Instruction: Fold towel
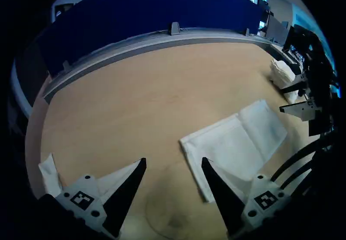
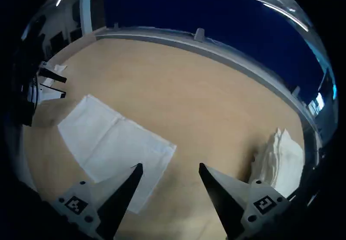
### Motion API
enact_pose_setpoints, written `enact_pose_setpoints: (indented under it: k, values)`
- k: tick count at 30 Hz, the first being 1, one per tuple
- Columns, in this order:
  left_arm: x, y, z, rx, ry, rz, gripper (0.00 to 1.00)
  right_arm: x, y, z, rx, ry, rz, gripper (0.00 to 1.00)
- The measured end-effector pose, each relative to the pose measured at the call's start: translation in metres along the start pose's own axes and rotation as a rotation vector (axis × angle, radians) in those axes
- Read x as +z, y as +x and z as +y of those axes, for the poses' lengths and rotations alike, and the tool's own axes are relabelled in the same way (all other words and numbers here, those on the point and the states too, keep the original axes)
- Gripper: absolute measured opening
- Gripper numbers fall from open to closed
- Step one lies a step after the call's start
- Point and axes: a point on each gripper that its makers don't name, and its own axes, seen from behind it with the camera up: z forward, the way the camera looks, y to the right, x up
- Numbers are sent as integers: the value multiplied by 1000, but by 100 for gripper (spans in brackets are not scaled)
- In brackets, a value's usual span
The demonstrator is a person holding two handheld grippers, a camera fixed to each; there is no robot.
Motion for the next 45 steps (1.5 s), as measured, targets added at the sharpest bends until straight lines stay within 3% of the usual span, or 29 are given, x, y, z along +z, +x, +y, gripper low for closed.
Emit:
enact_pose_setpoints:
  k: [9, 15, 18, 27, 29, 33, 37, 45]
  values:
    - [-47, -56, 19, -105, 19, -11, 95, -20, -37, -37, -7, 105, 5, 100]
    - [-73, -98, 31, -168, 48, -35, 95, -21, -58, -54, -45, 148, -13, 100]
    - [-83, -112, 37, -196, 57, -44, 95, -19, -68, -58, -62, 162, -32, 94]
    - [-95, -129, 51, -248, 51, -55, 95, -14, -89, -61, -78, 183, -69, 72]
    - [-96, -129, 52, -243, 50, -54, 95, -14, -90, -63, -79, 188, -72, 67]
    - [-98, -129, 55, -231, 48, -54, 95, -14, -92, -65, -78, 195, -75, 66]
    - [-99, -127, 57, -223, 43, -54, 95, -15, -92, -67, -66, 203, -77, 50]
    - [-101, -125, 60, -218, 32, -53, 95, -12, -90, -65, -59, 207, -72, 38]
